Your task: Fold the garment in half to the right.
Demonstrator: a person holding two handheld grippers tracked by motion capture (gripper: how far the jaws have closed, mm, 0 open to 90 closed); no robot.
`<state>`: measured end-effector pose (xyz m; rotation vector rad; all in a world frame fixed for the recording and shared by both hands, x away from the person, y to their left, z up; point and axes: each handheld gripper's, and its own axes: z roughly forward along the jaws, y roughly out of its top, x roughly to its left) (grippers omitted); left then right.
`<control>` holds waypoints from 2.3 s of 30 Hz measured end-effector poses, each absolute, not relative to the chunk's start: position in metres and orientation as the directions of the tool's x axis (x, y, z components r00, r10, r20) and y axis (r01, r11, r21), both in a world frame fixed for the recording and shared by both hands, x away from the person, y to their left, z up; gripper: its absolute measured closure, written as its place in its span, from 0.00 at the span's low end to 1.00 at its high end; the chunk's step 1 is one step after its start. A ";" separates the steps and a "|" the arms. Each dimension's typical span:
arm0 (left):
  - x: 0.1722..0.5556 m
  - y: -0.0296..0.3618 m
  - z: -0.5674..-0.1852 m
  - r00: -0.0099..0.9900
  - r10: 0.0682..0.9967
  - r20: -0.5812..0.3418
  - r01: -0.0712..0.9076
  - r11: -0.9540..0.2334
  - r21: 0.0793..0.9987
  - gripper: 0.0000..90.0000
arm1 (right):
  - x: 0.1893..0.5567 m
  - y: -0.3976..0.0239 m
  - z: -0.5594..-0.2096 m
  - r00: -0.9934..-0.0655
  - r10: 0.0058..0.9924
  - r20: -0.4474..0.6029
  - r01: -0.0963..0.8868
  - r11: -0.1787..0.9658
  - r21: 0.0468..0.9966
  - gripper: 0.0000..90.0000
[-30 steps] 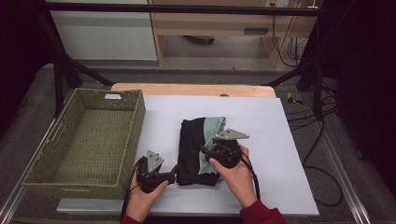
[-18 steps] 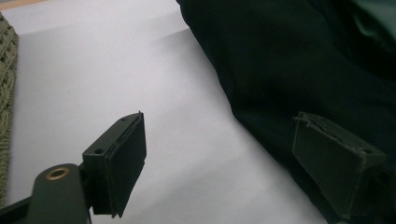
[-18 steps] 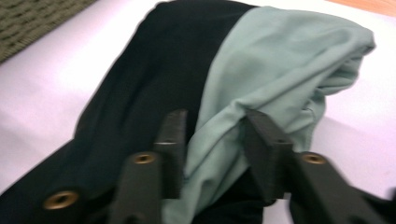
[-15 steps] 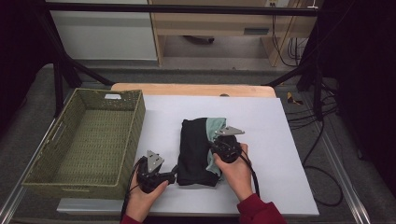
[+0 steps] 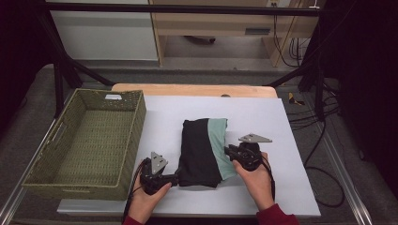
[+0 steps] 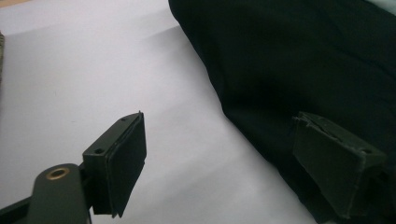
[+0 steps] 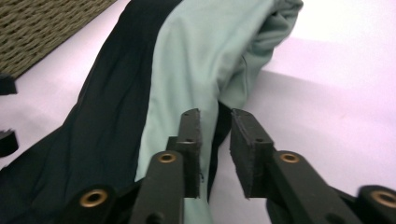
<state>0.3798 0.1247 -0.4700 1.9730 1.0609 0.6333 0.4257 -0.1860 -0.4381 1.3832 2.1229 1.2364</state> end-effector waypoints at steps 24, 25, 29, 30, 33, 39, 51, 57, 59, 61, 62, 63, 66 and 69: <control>0.353 0.101 -0.468 0.652 0.758 0.020 0.433 -0.394 0.811 0.23 | 0.377 -0.194 -0.461 -0.564 0.785 0.257 0.614 0.190 0.766 0.70; 0.352 0.100 -0.469 0.656 0.754 0.022 0.433 -0.401 0.807 0.23 | 0.377 -0.193 -0.462 -0.569 0.781 0.257 0.613 0.195 0.765 0.73; 0.351 0.097 -0.474 0.672 0.740 0.023 0.437 -0.421 0.795 0.23 | 0.376 -0.186 -0.467 -0.586 0.772 0.248 0.614 0.222 0.758 0.86; 0.351 0.097 -0.474 0.673 0.739 0.026 0.439 -0.428 0.790 0.23 | 0.376 -0.185 -0.467 -0.586 0.772 0.247 0.615 0.225 0.756 0.88; 0.350 0.098 -0.476 0.676 0.737 0.024 0.445 -0.433 0.784 0.23 | 0.374 -0.181 -0.468 -0.598 0.766 0.235 0.603 0.237 0.761 0.91; 0.351 0.098 -0.480 0.674 0.738 0.039 0.449 -0.450 0.772 0.28 | 0.374 -0.181 -0.469 -0.601 0.767 0.225 0.599 0.246 0.762 0.93; 0.359 0.105 -0.482 0.653 0.754 0.069 0.442 -0.454 0.774 0.83 | 0.372 -0.179 -0.468 -0.609 0.764 0.213 0.582 0.248 0.774 0.96; 0.363 0.108 -0.483 0.631 0.770 0.093 0.431 -0.448 0.783 0.89 | 0.374 -0.173 -0.470 -0.625 0.759 0.180 0.562 0.278 0.779 0.97; 0.363 0.109 -0.483 0.626 0.774 0.098 0.429 -0.446 0.786 0.89 | 0.376 -0.171 -0.471 -0.629 0.757 0.176 0.558 0.282 0.780 0.97; 0.363 0.111 -0.482 0.614 0.782 0.107 0.426 -0.443 0.789 0.89 | 0.378 -0.169 -0.473 -0.631 0.756 0.174 0.557 0.285 0.780 0.97; 0.363 0.112 -0.481 0.609 0.786 0.111 0.424 -0.440 0.792 0.89 | 0.379 -0.168 -0.473 -0.632 0.754 0.177 0.557 0.284 0.780 0.97; 0.364 0.113 -0.481 0.604 0.789 0.112 0.425 -0.438 0.792 0.88 | 0.379 -0.166 -0.472 -0.637 0.751 0.171 0.548 0.287 0.786 0.97; 0.366 0.116 -0.482 0.596 0.796 0.107 0.434 -0.431 0.791 0.86 | 0.378 -0.165 -0.471 -0.649 0.743 0.164 0.535 0.292 0.793 0.97; 0.368 0.117 -0.483 0.594 0.799 0.096 0.441 -0.423 0.792 0.81 | 0.378 -0.164 -0.471 -0.659 0.737 0.152 0.521 0.302 0.798 0.98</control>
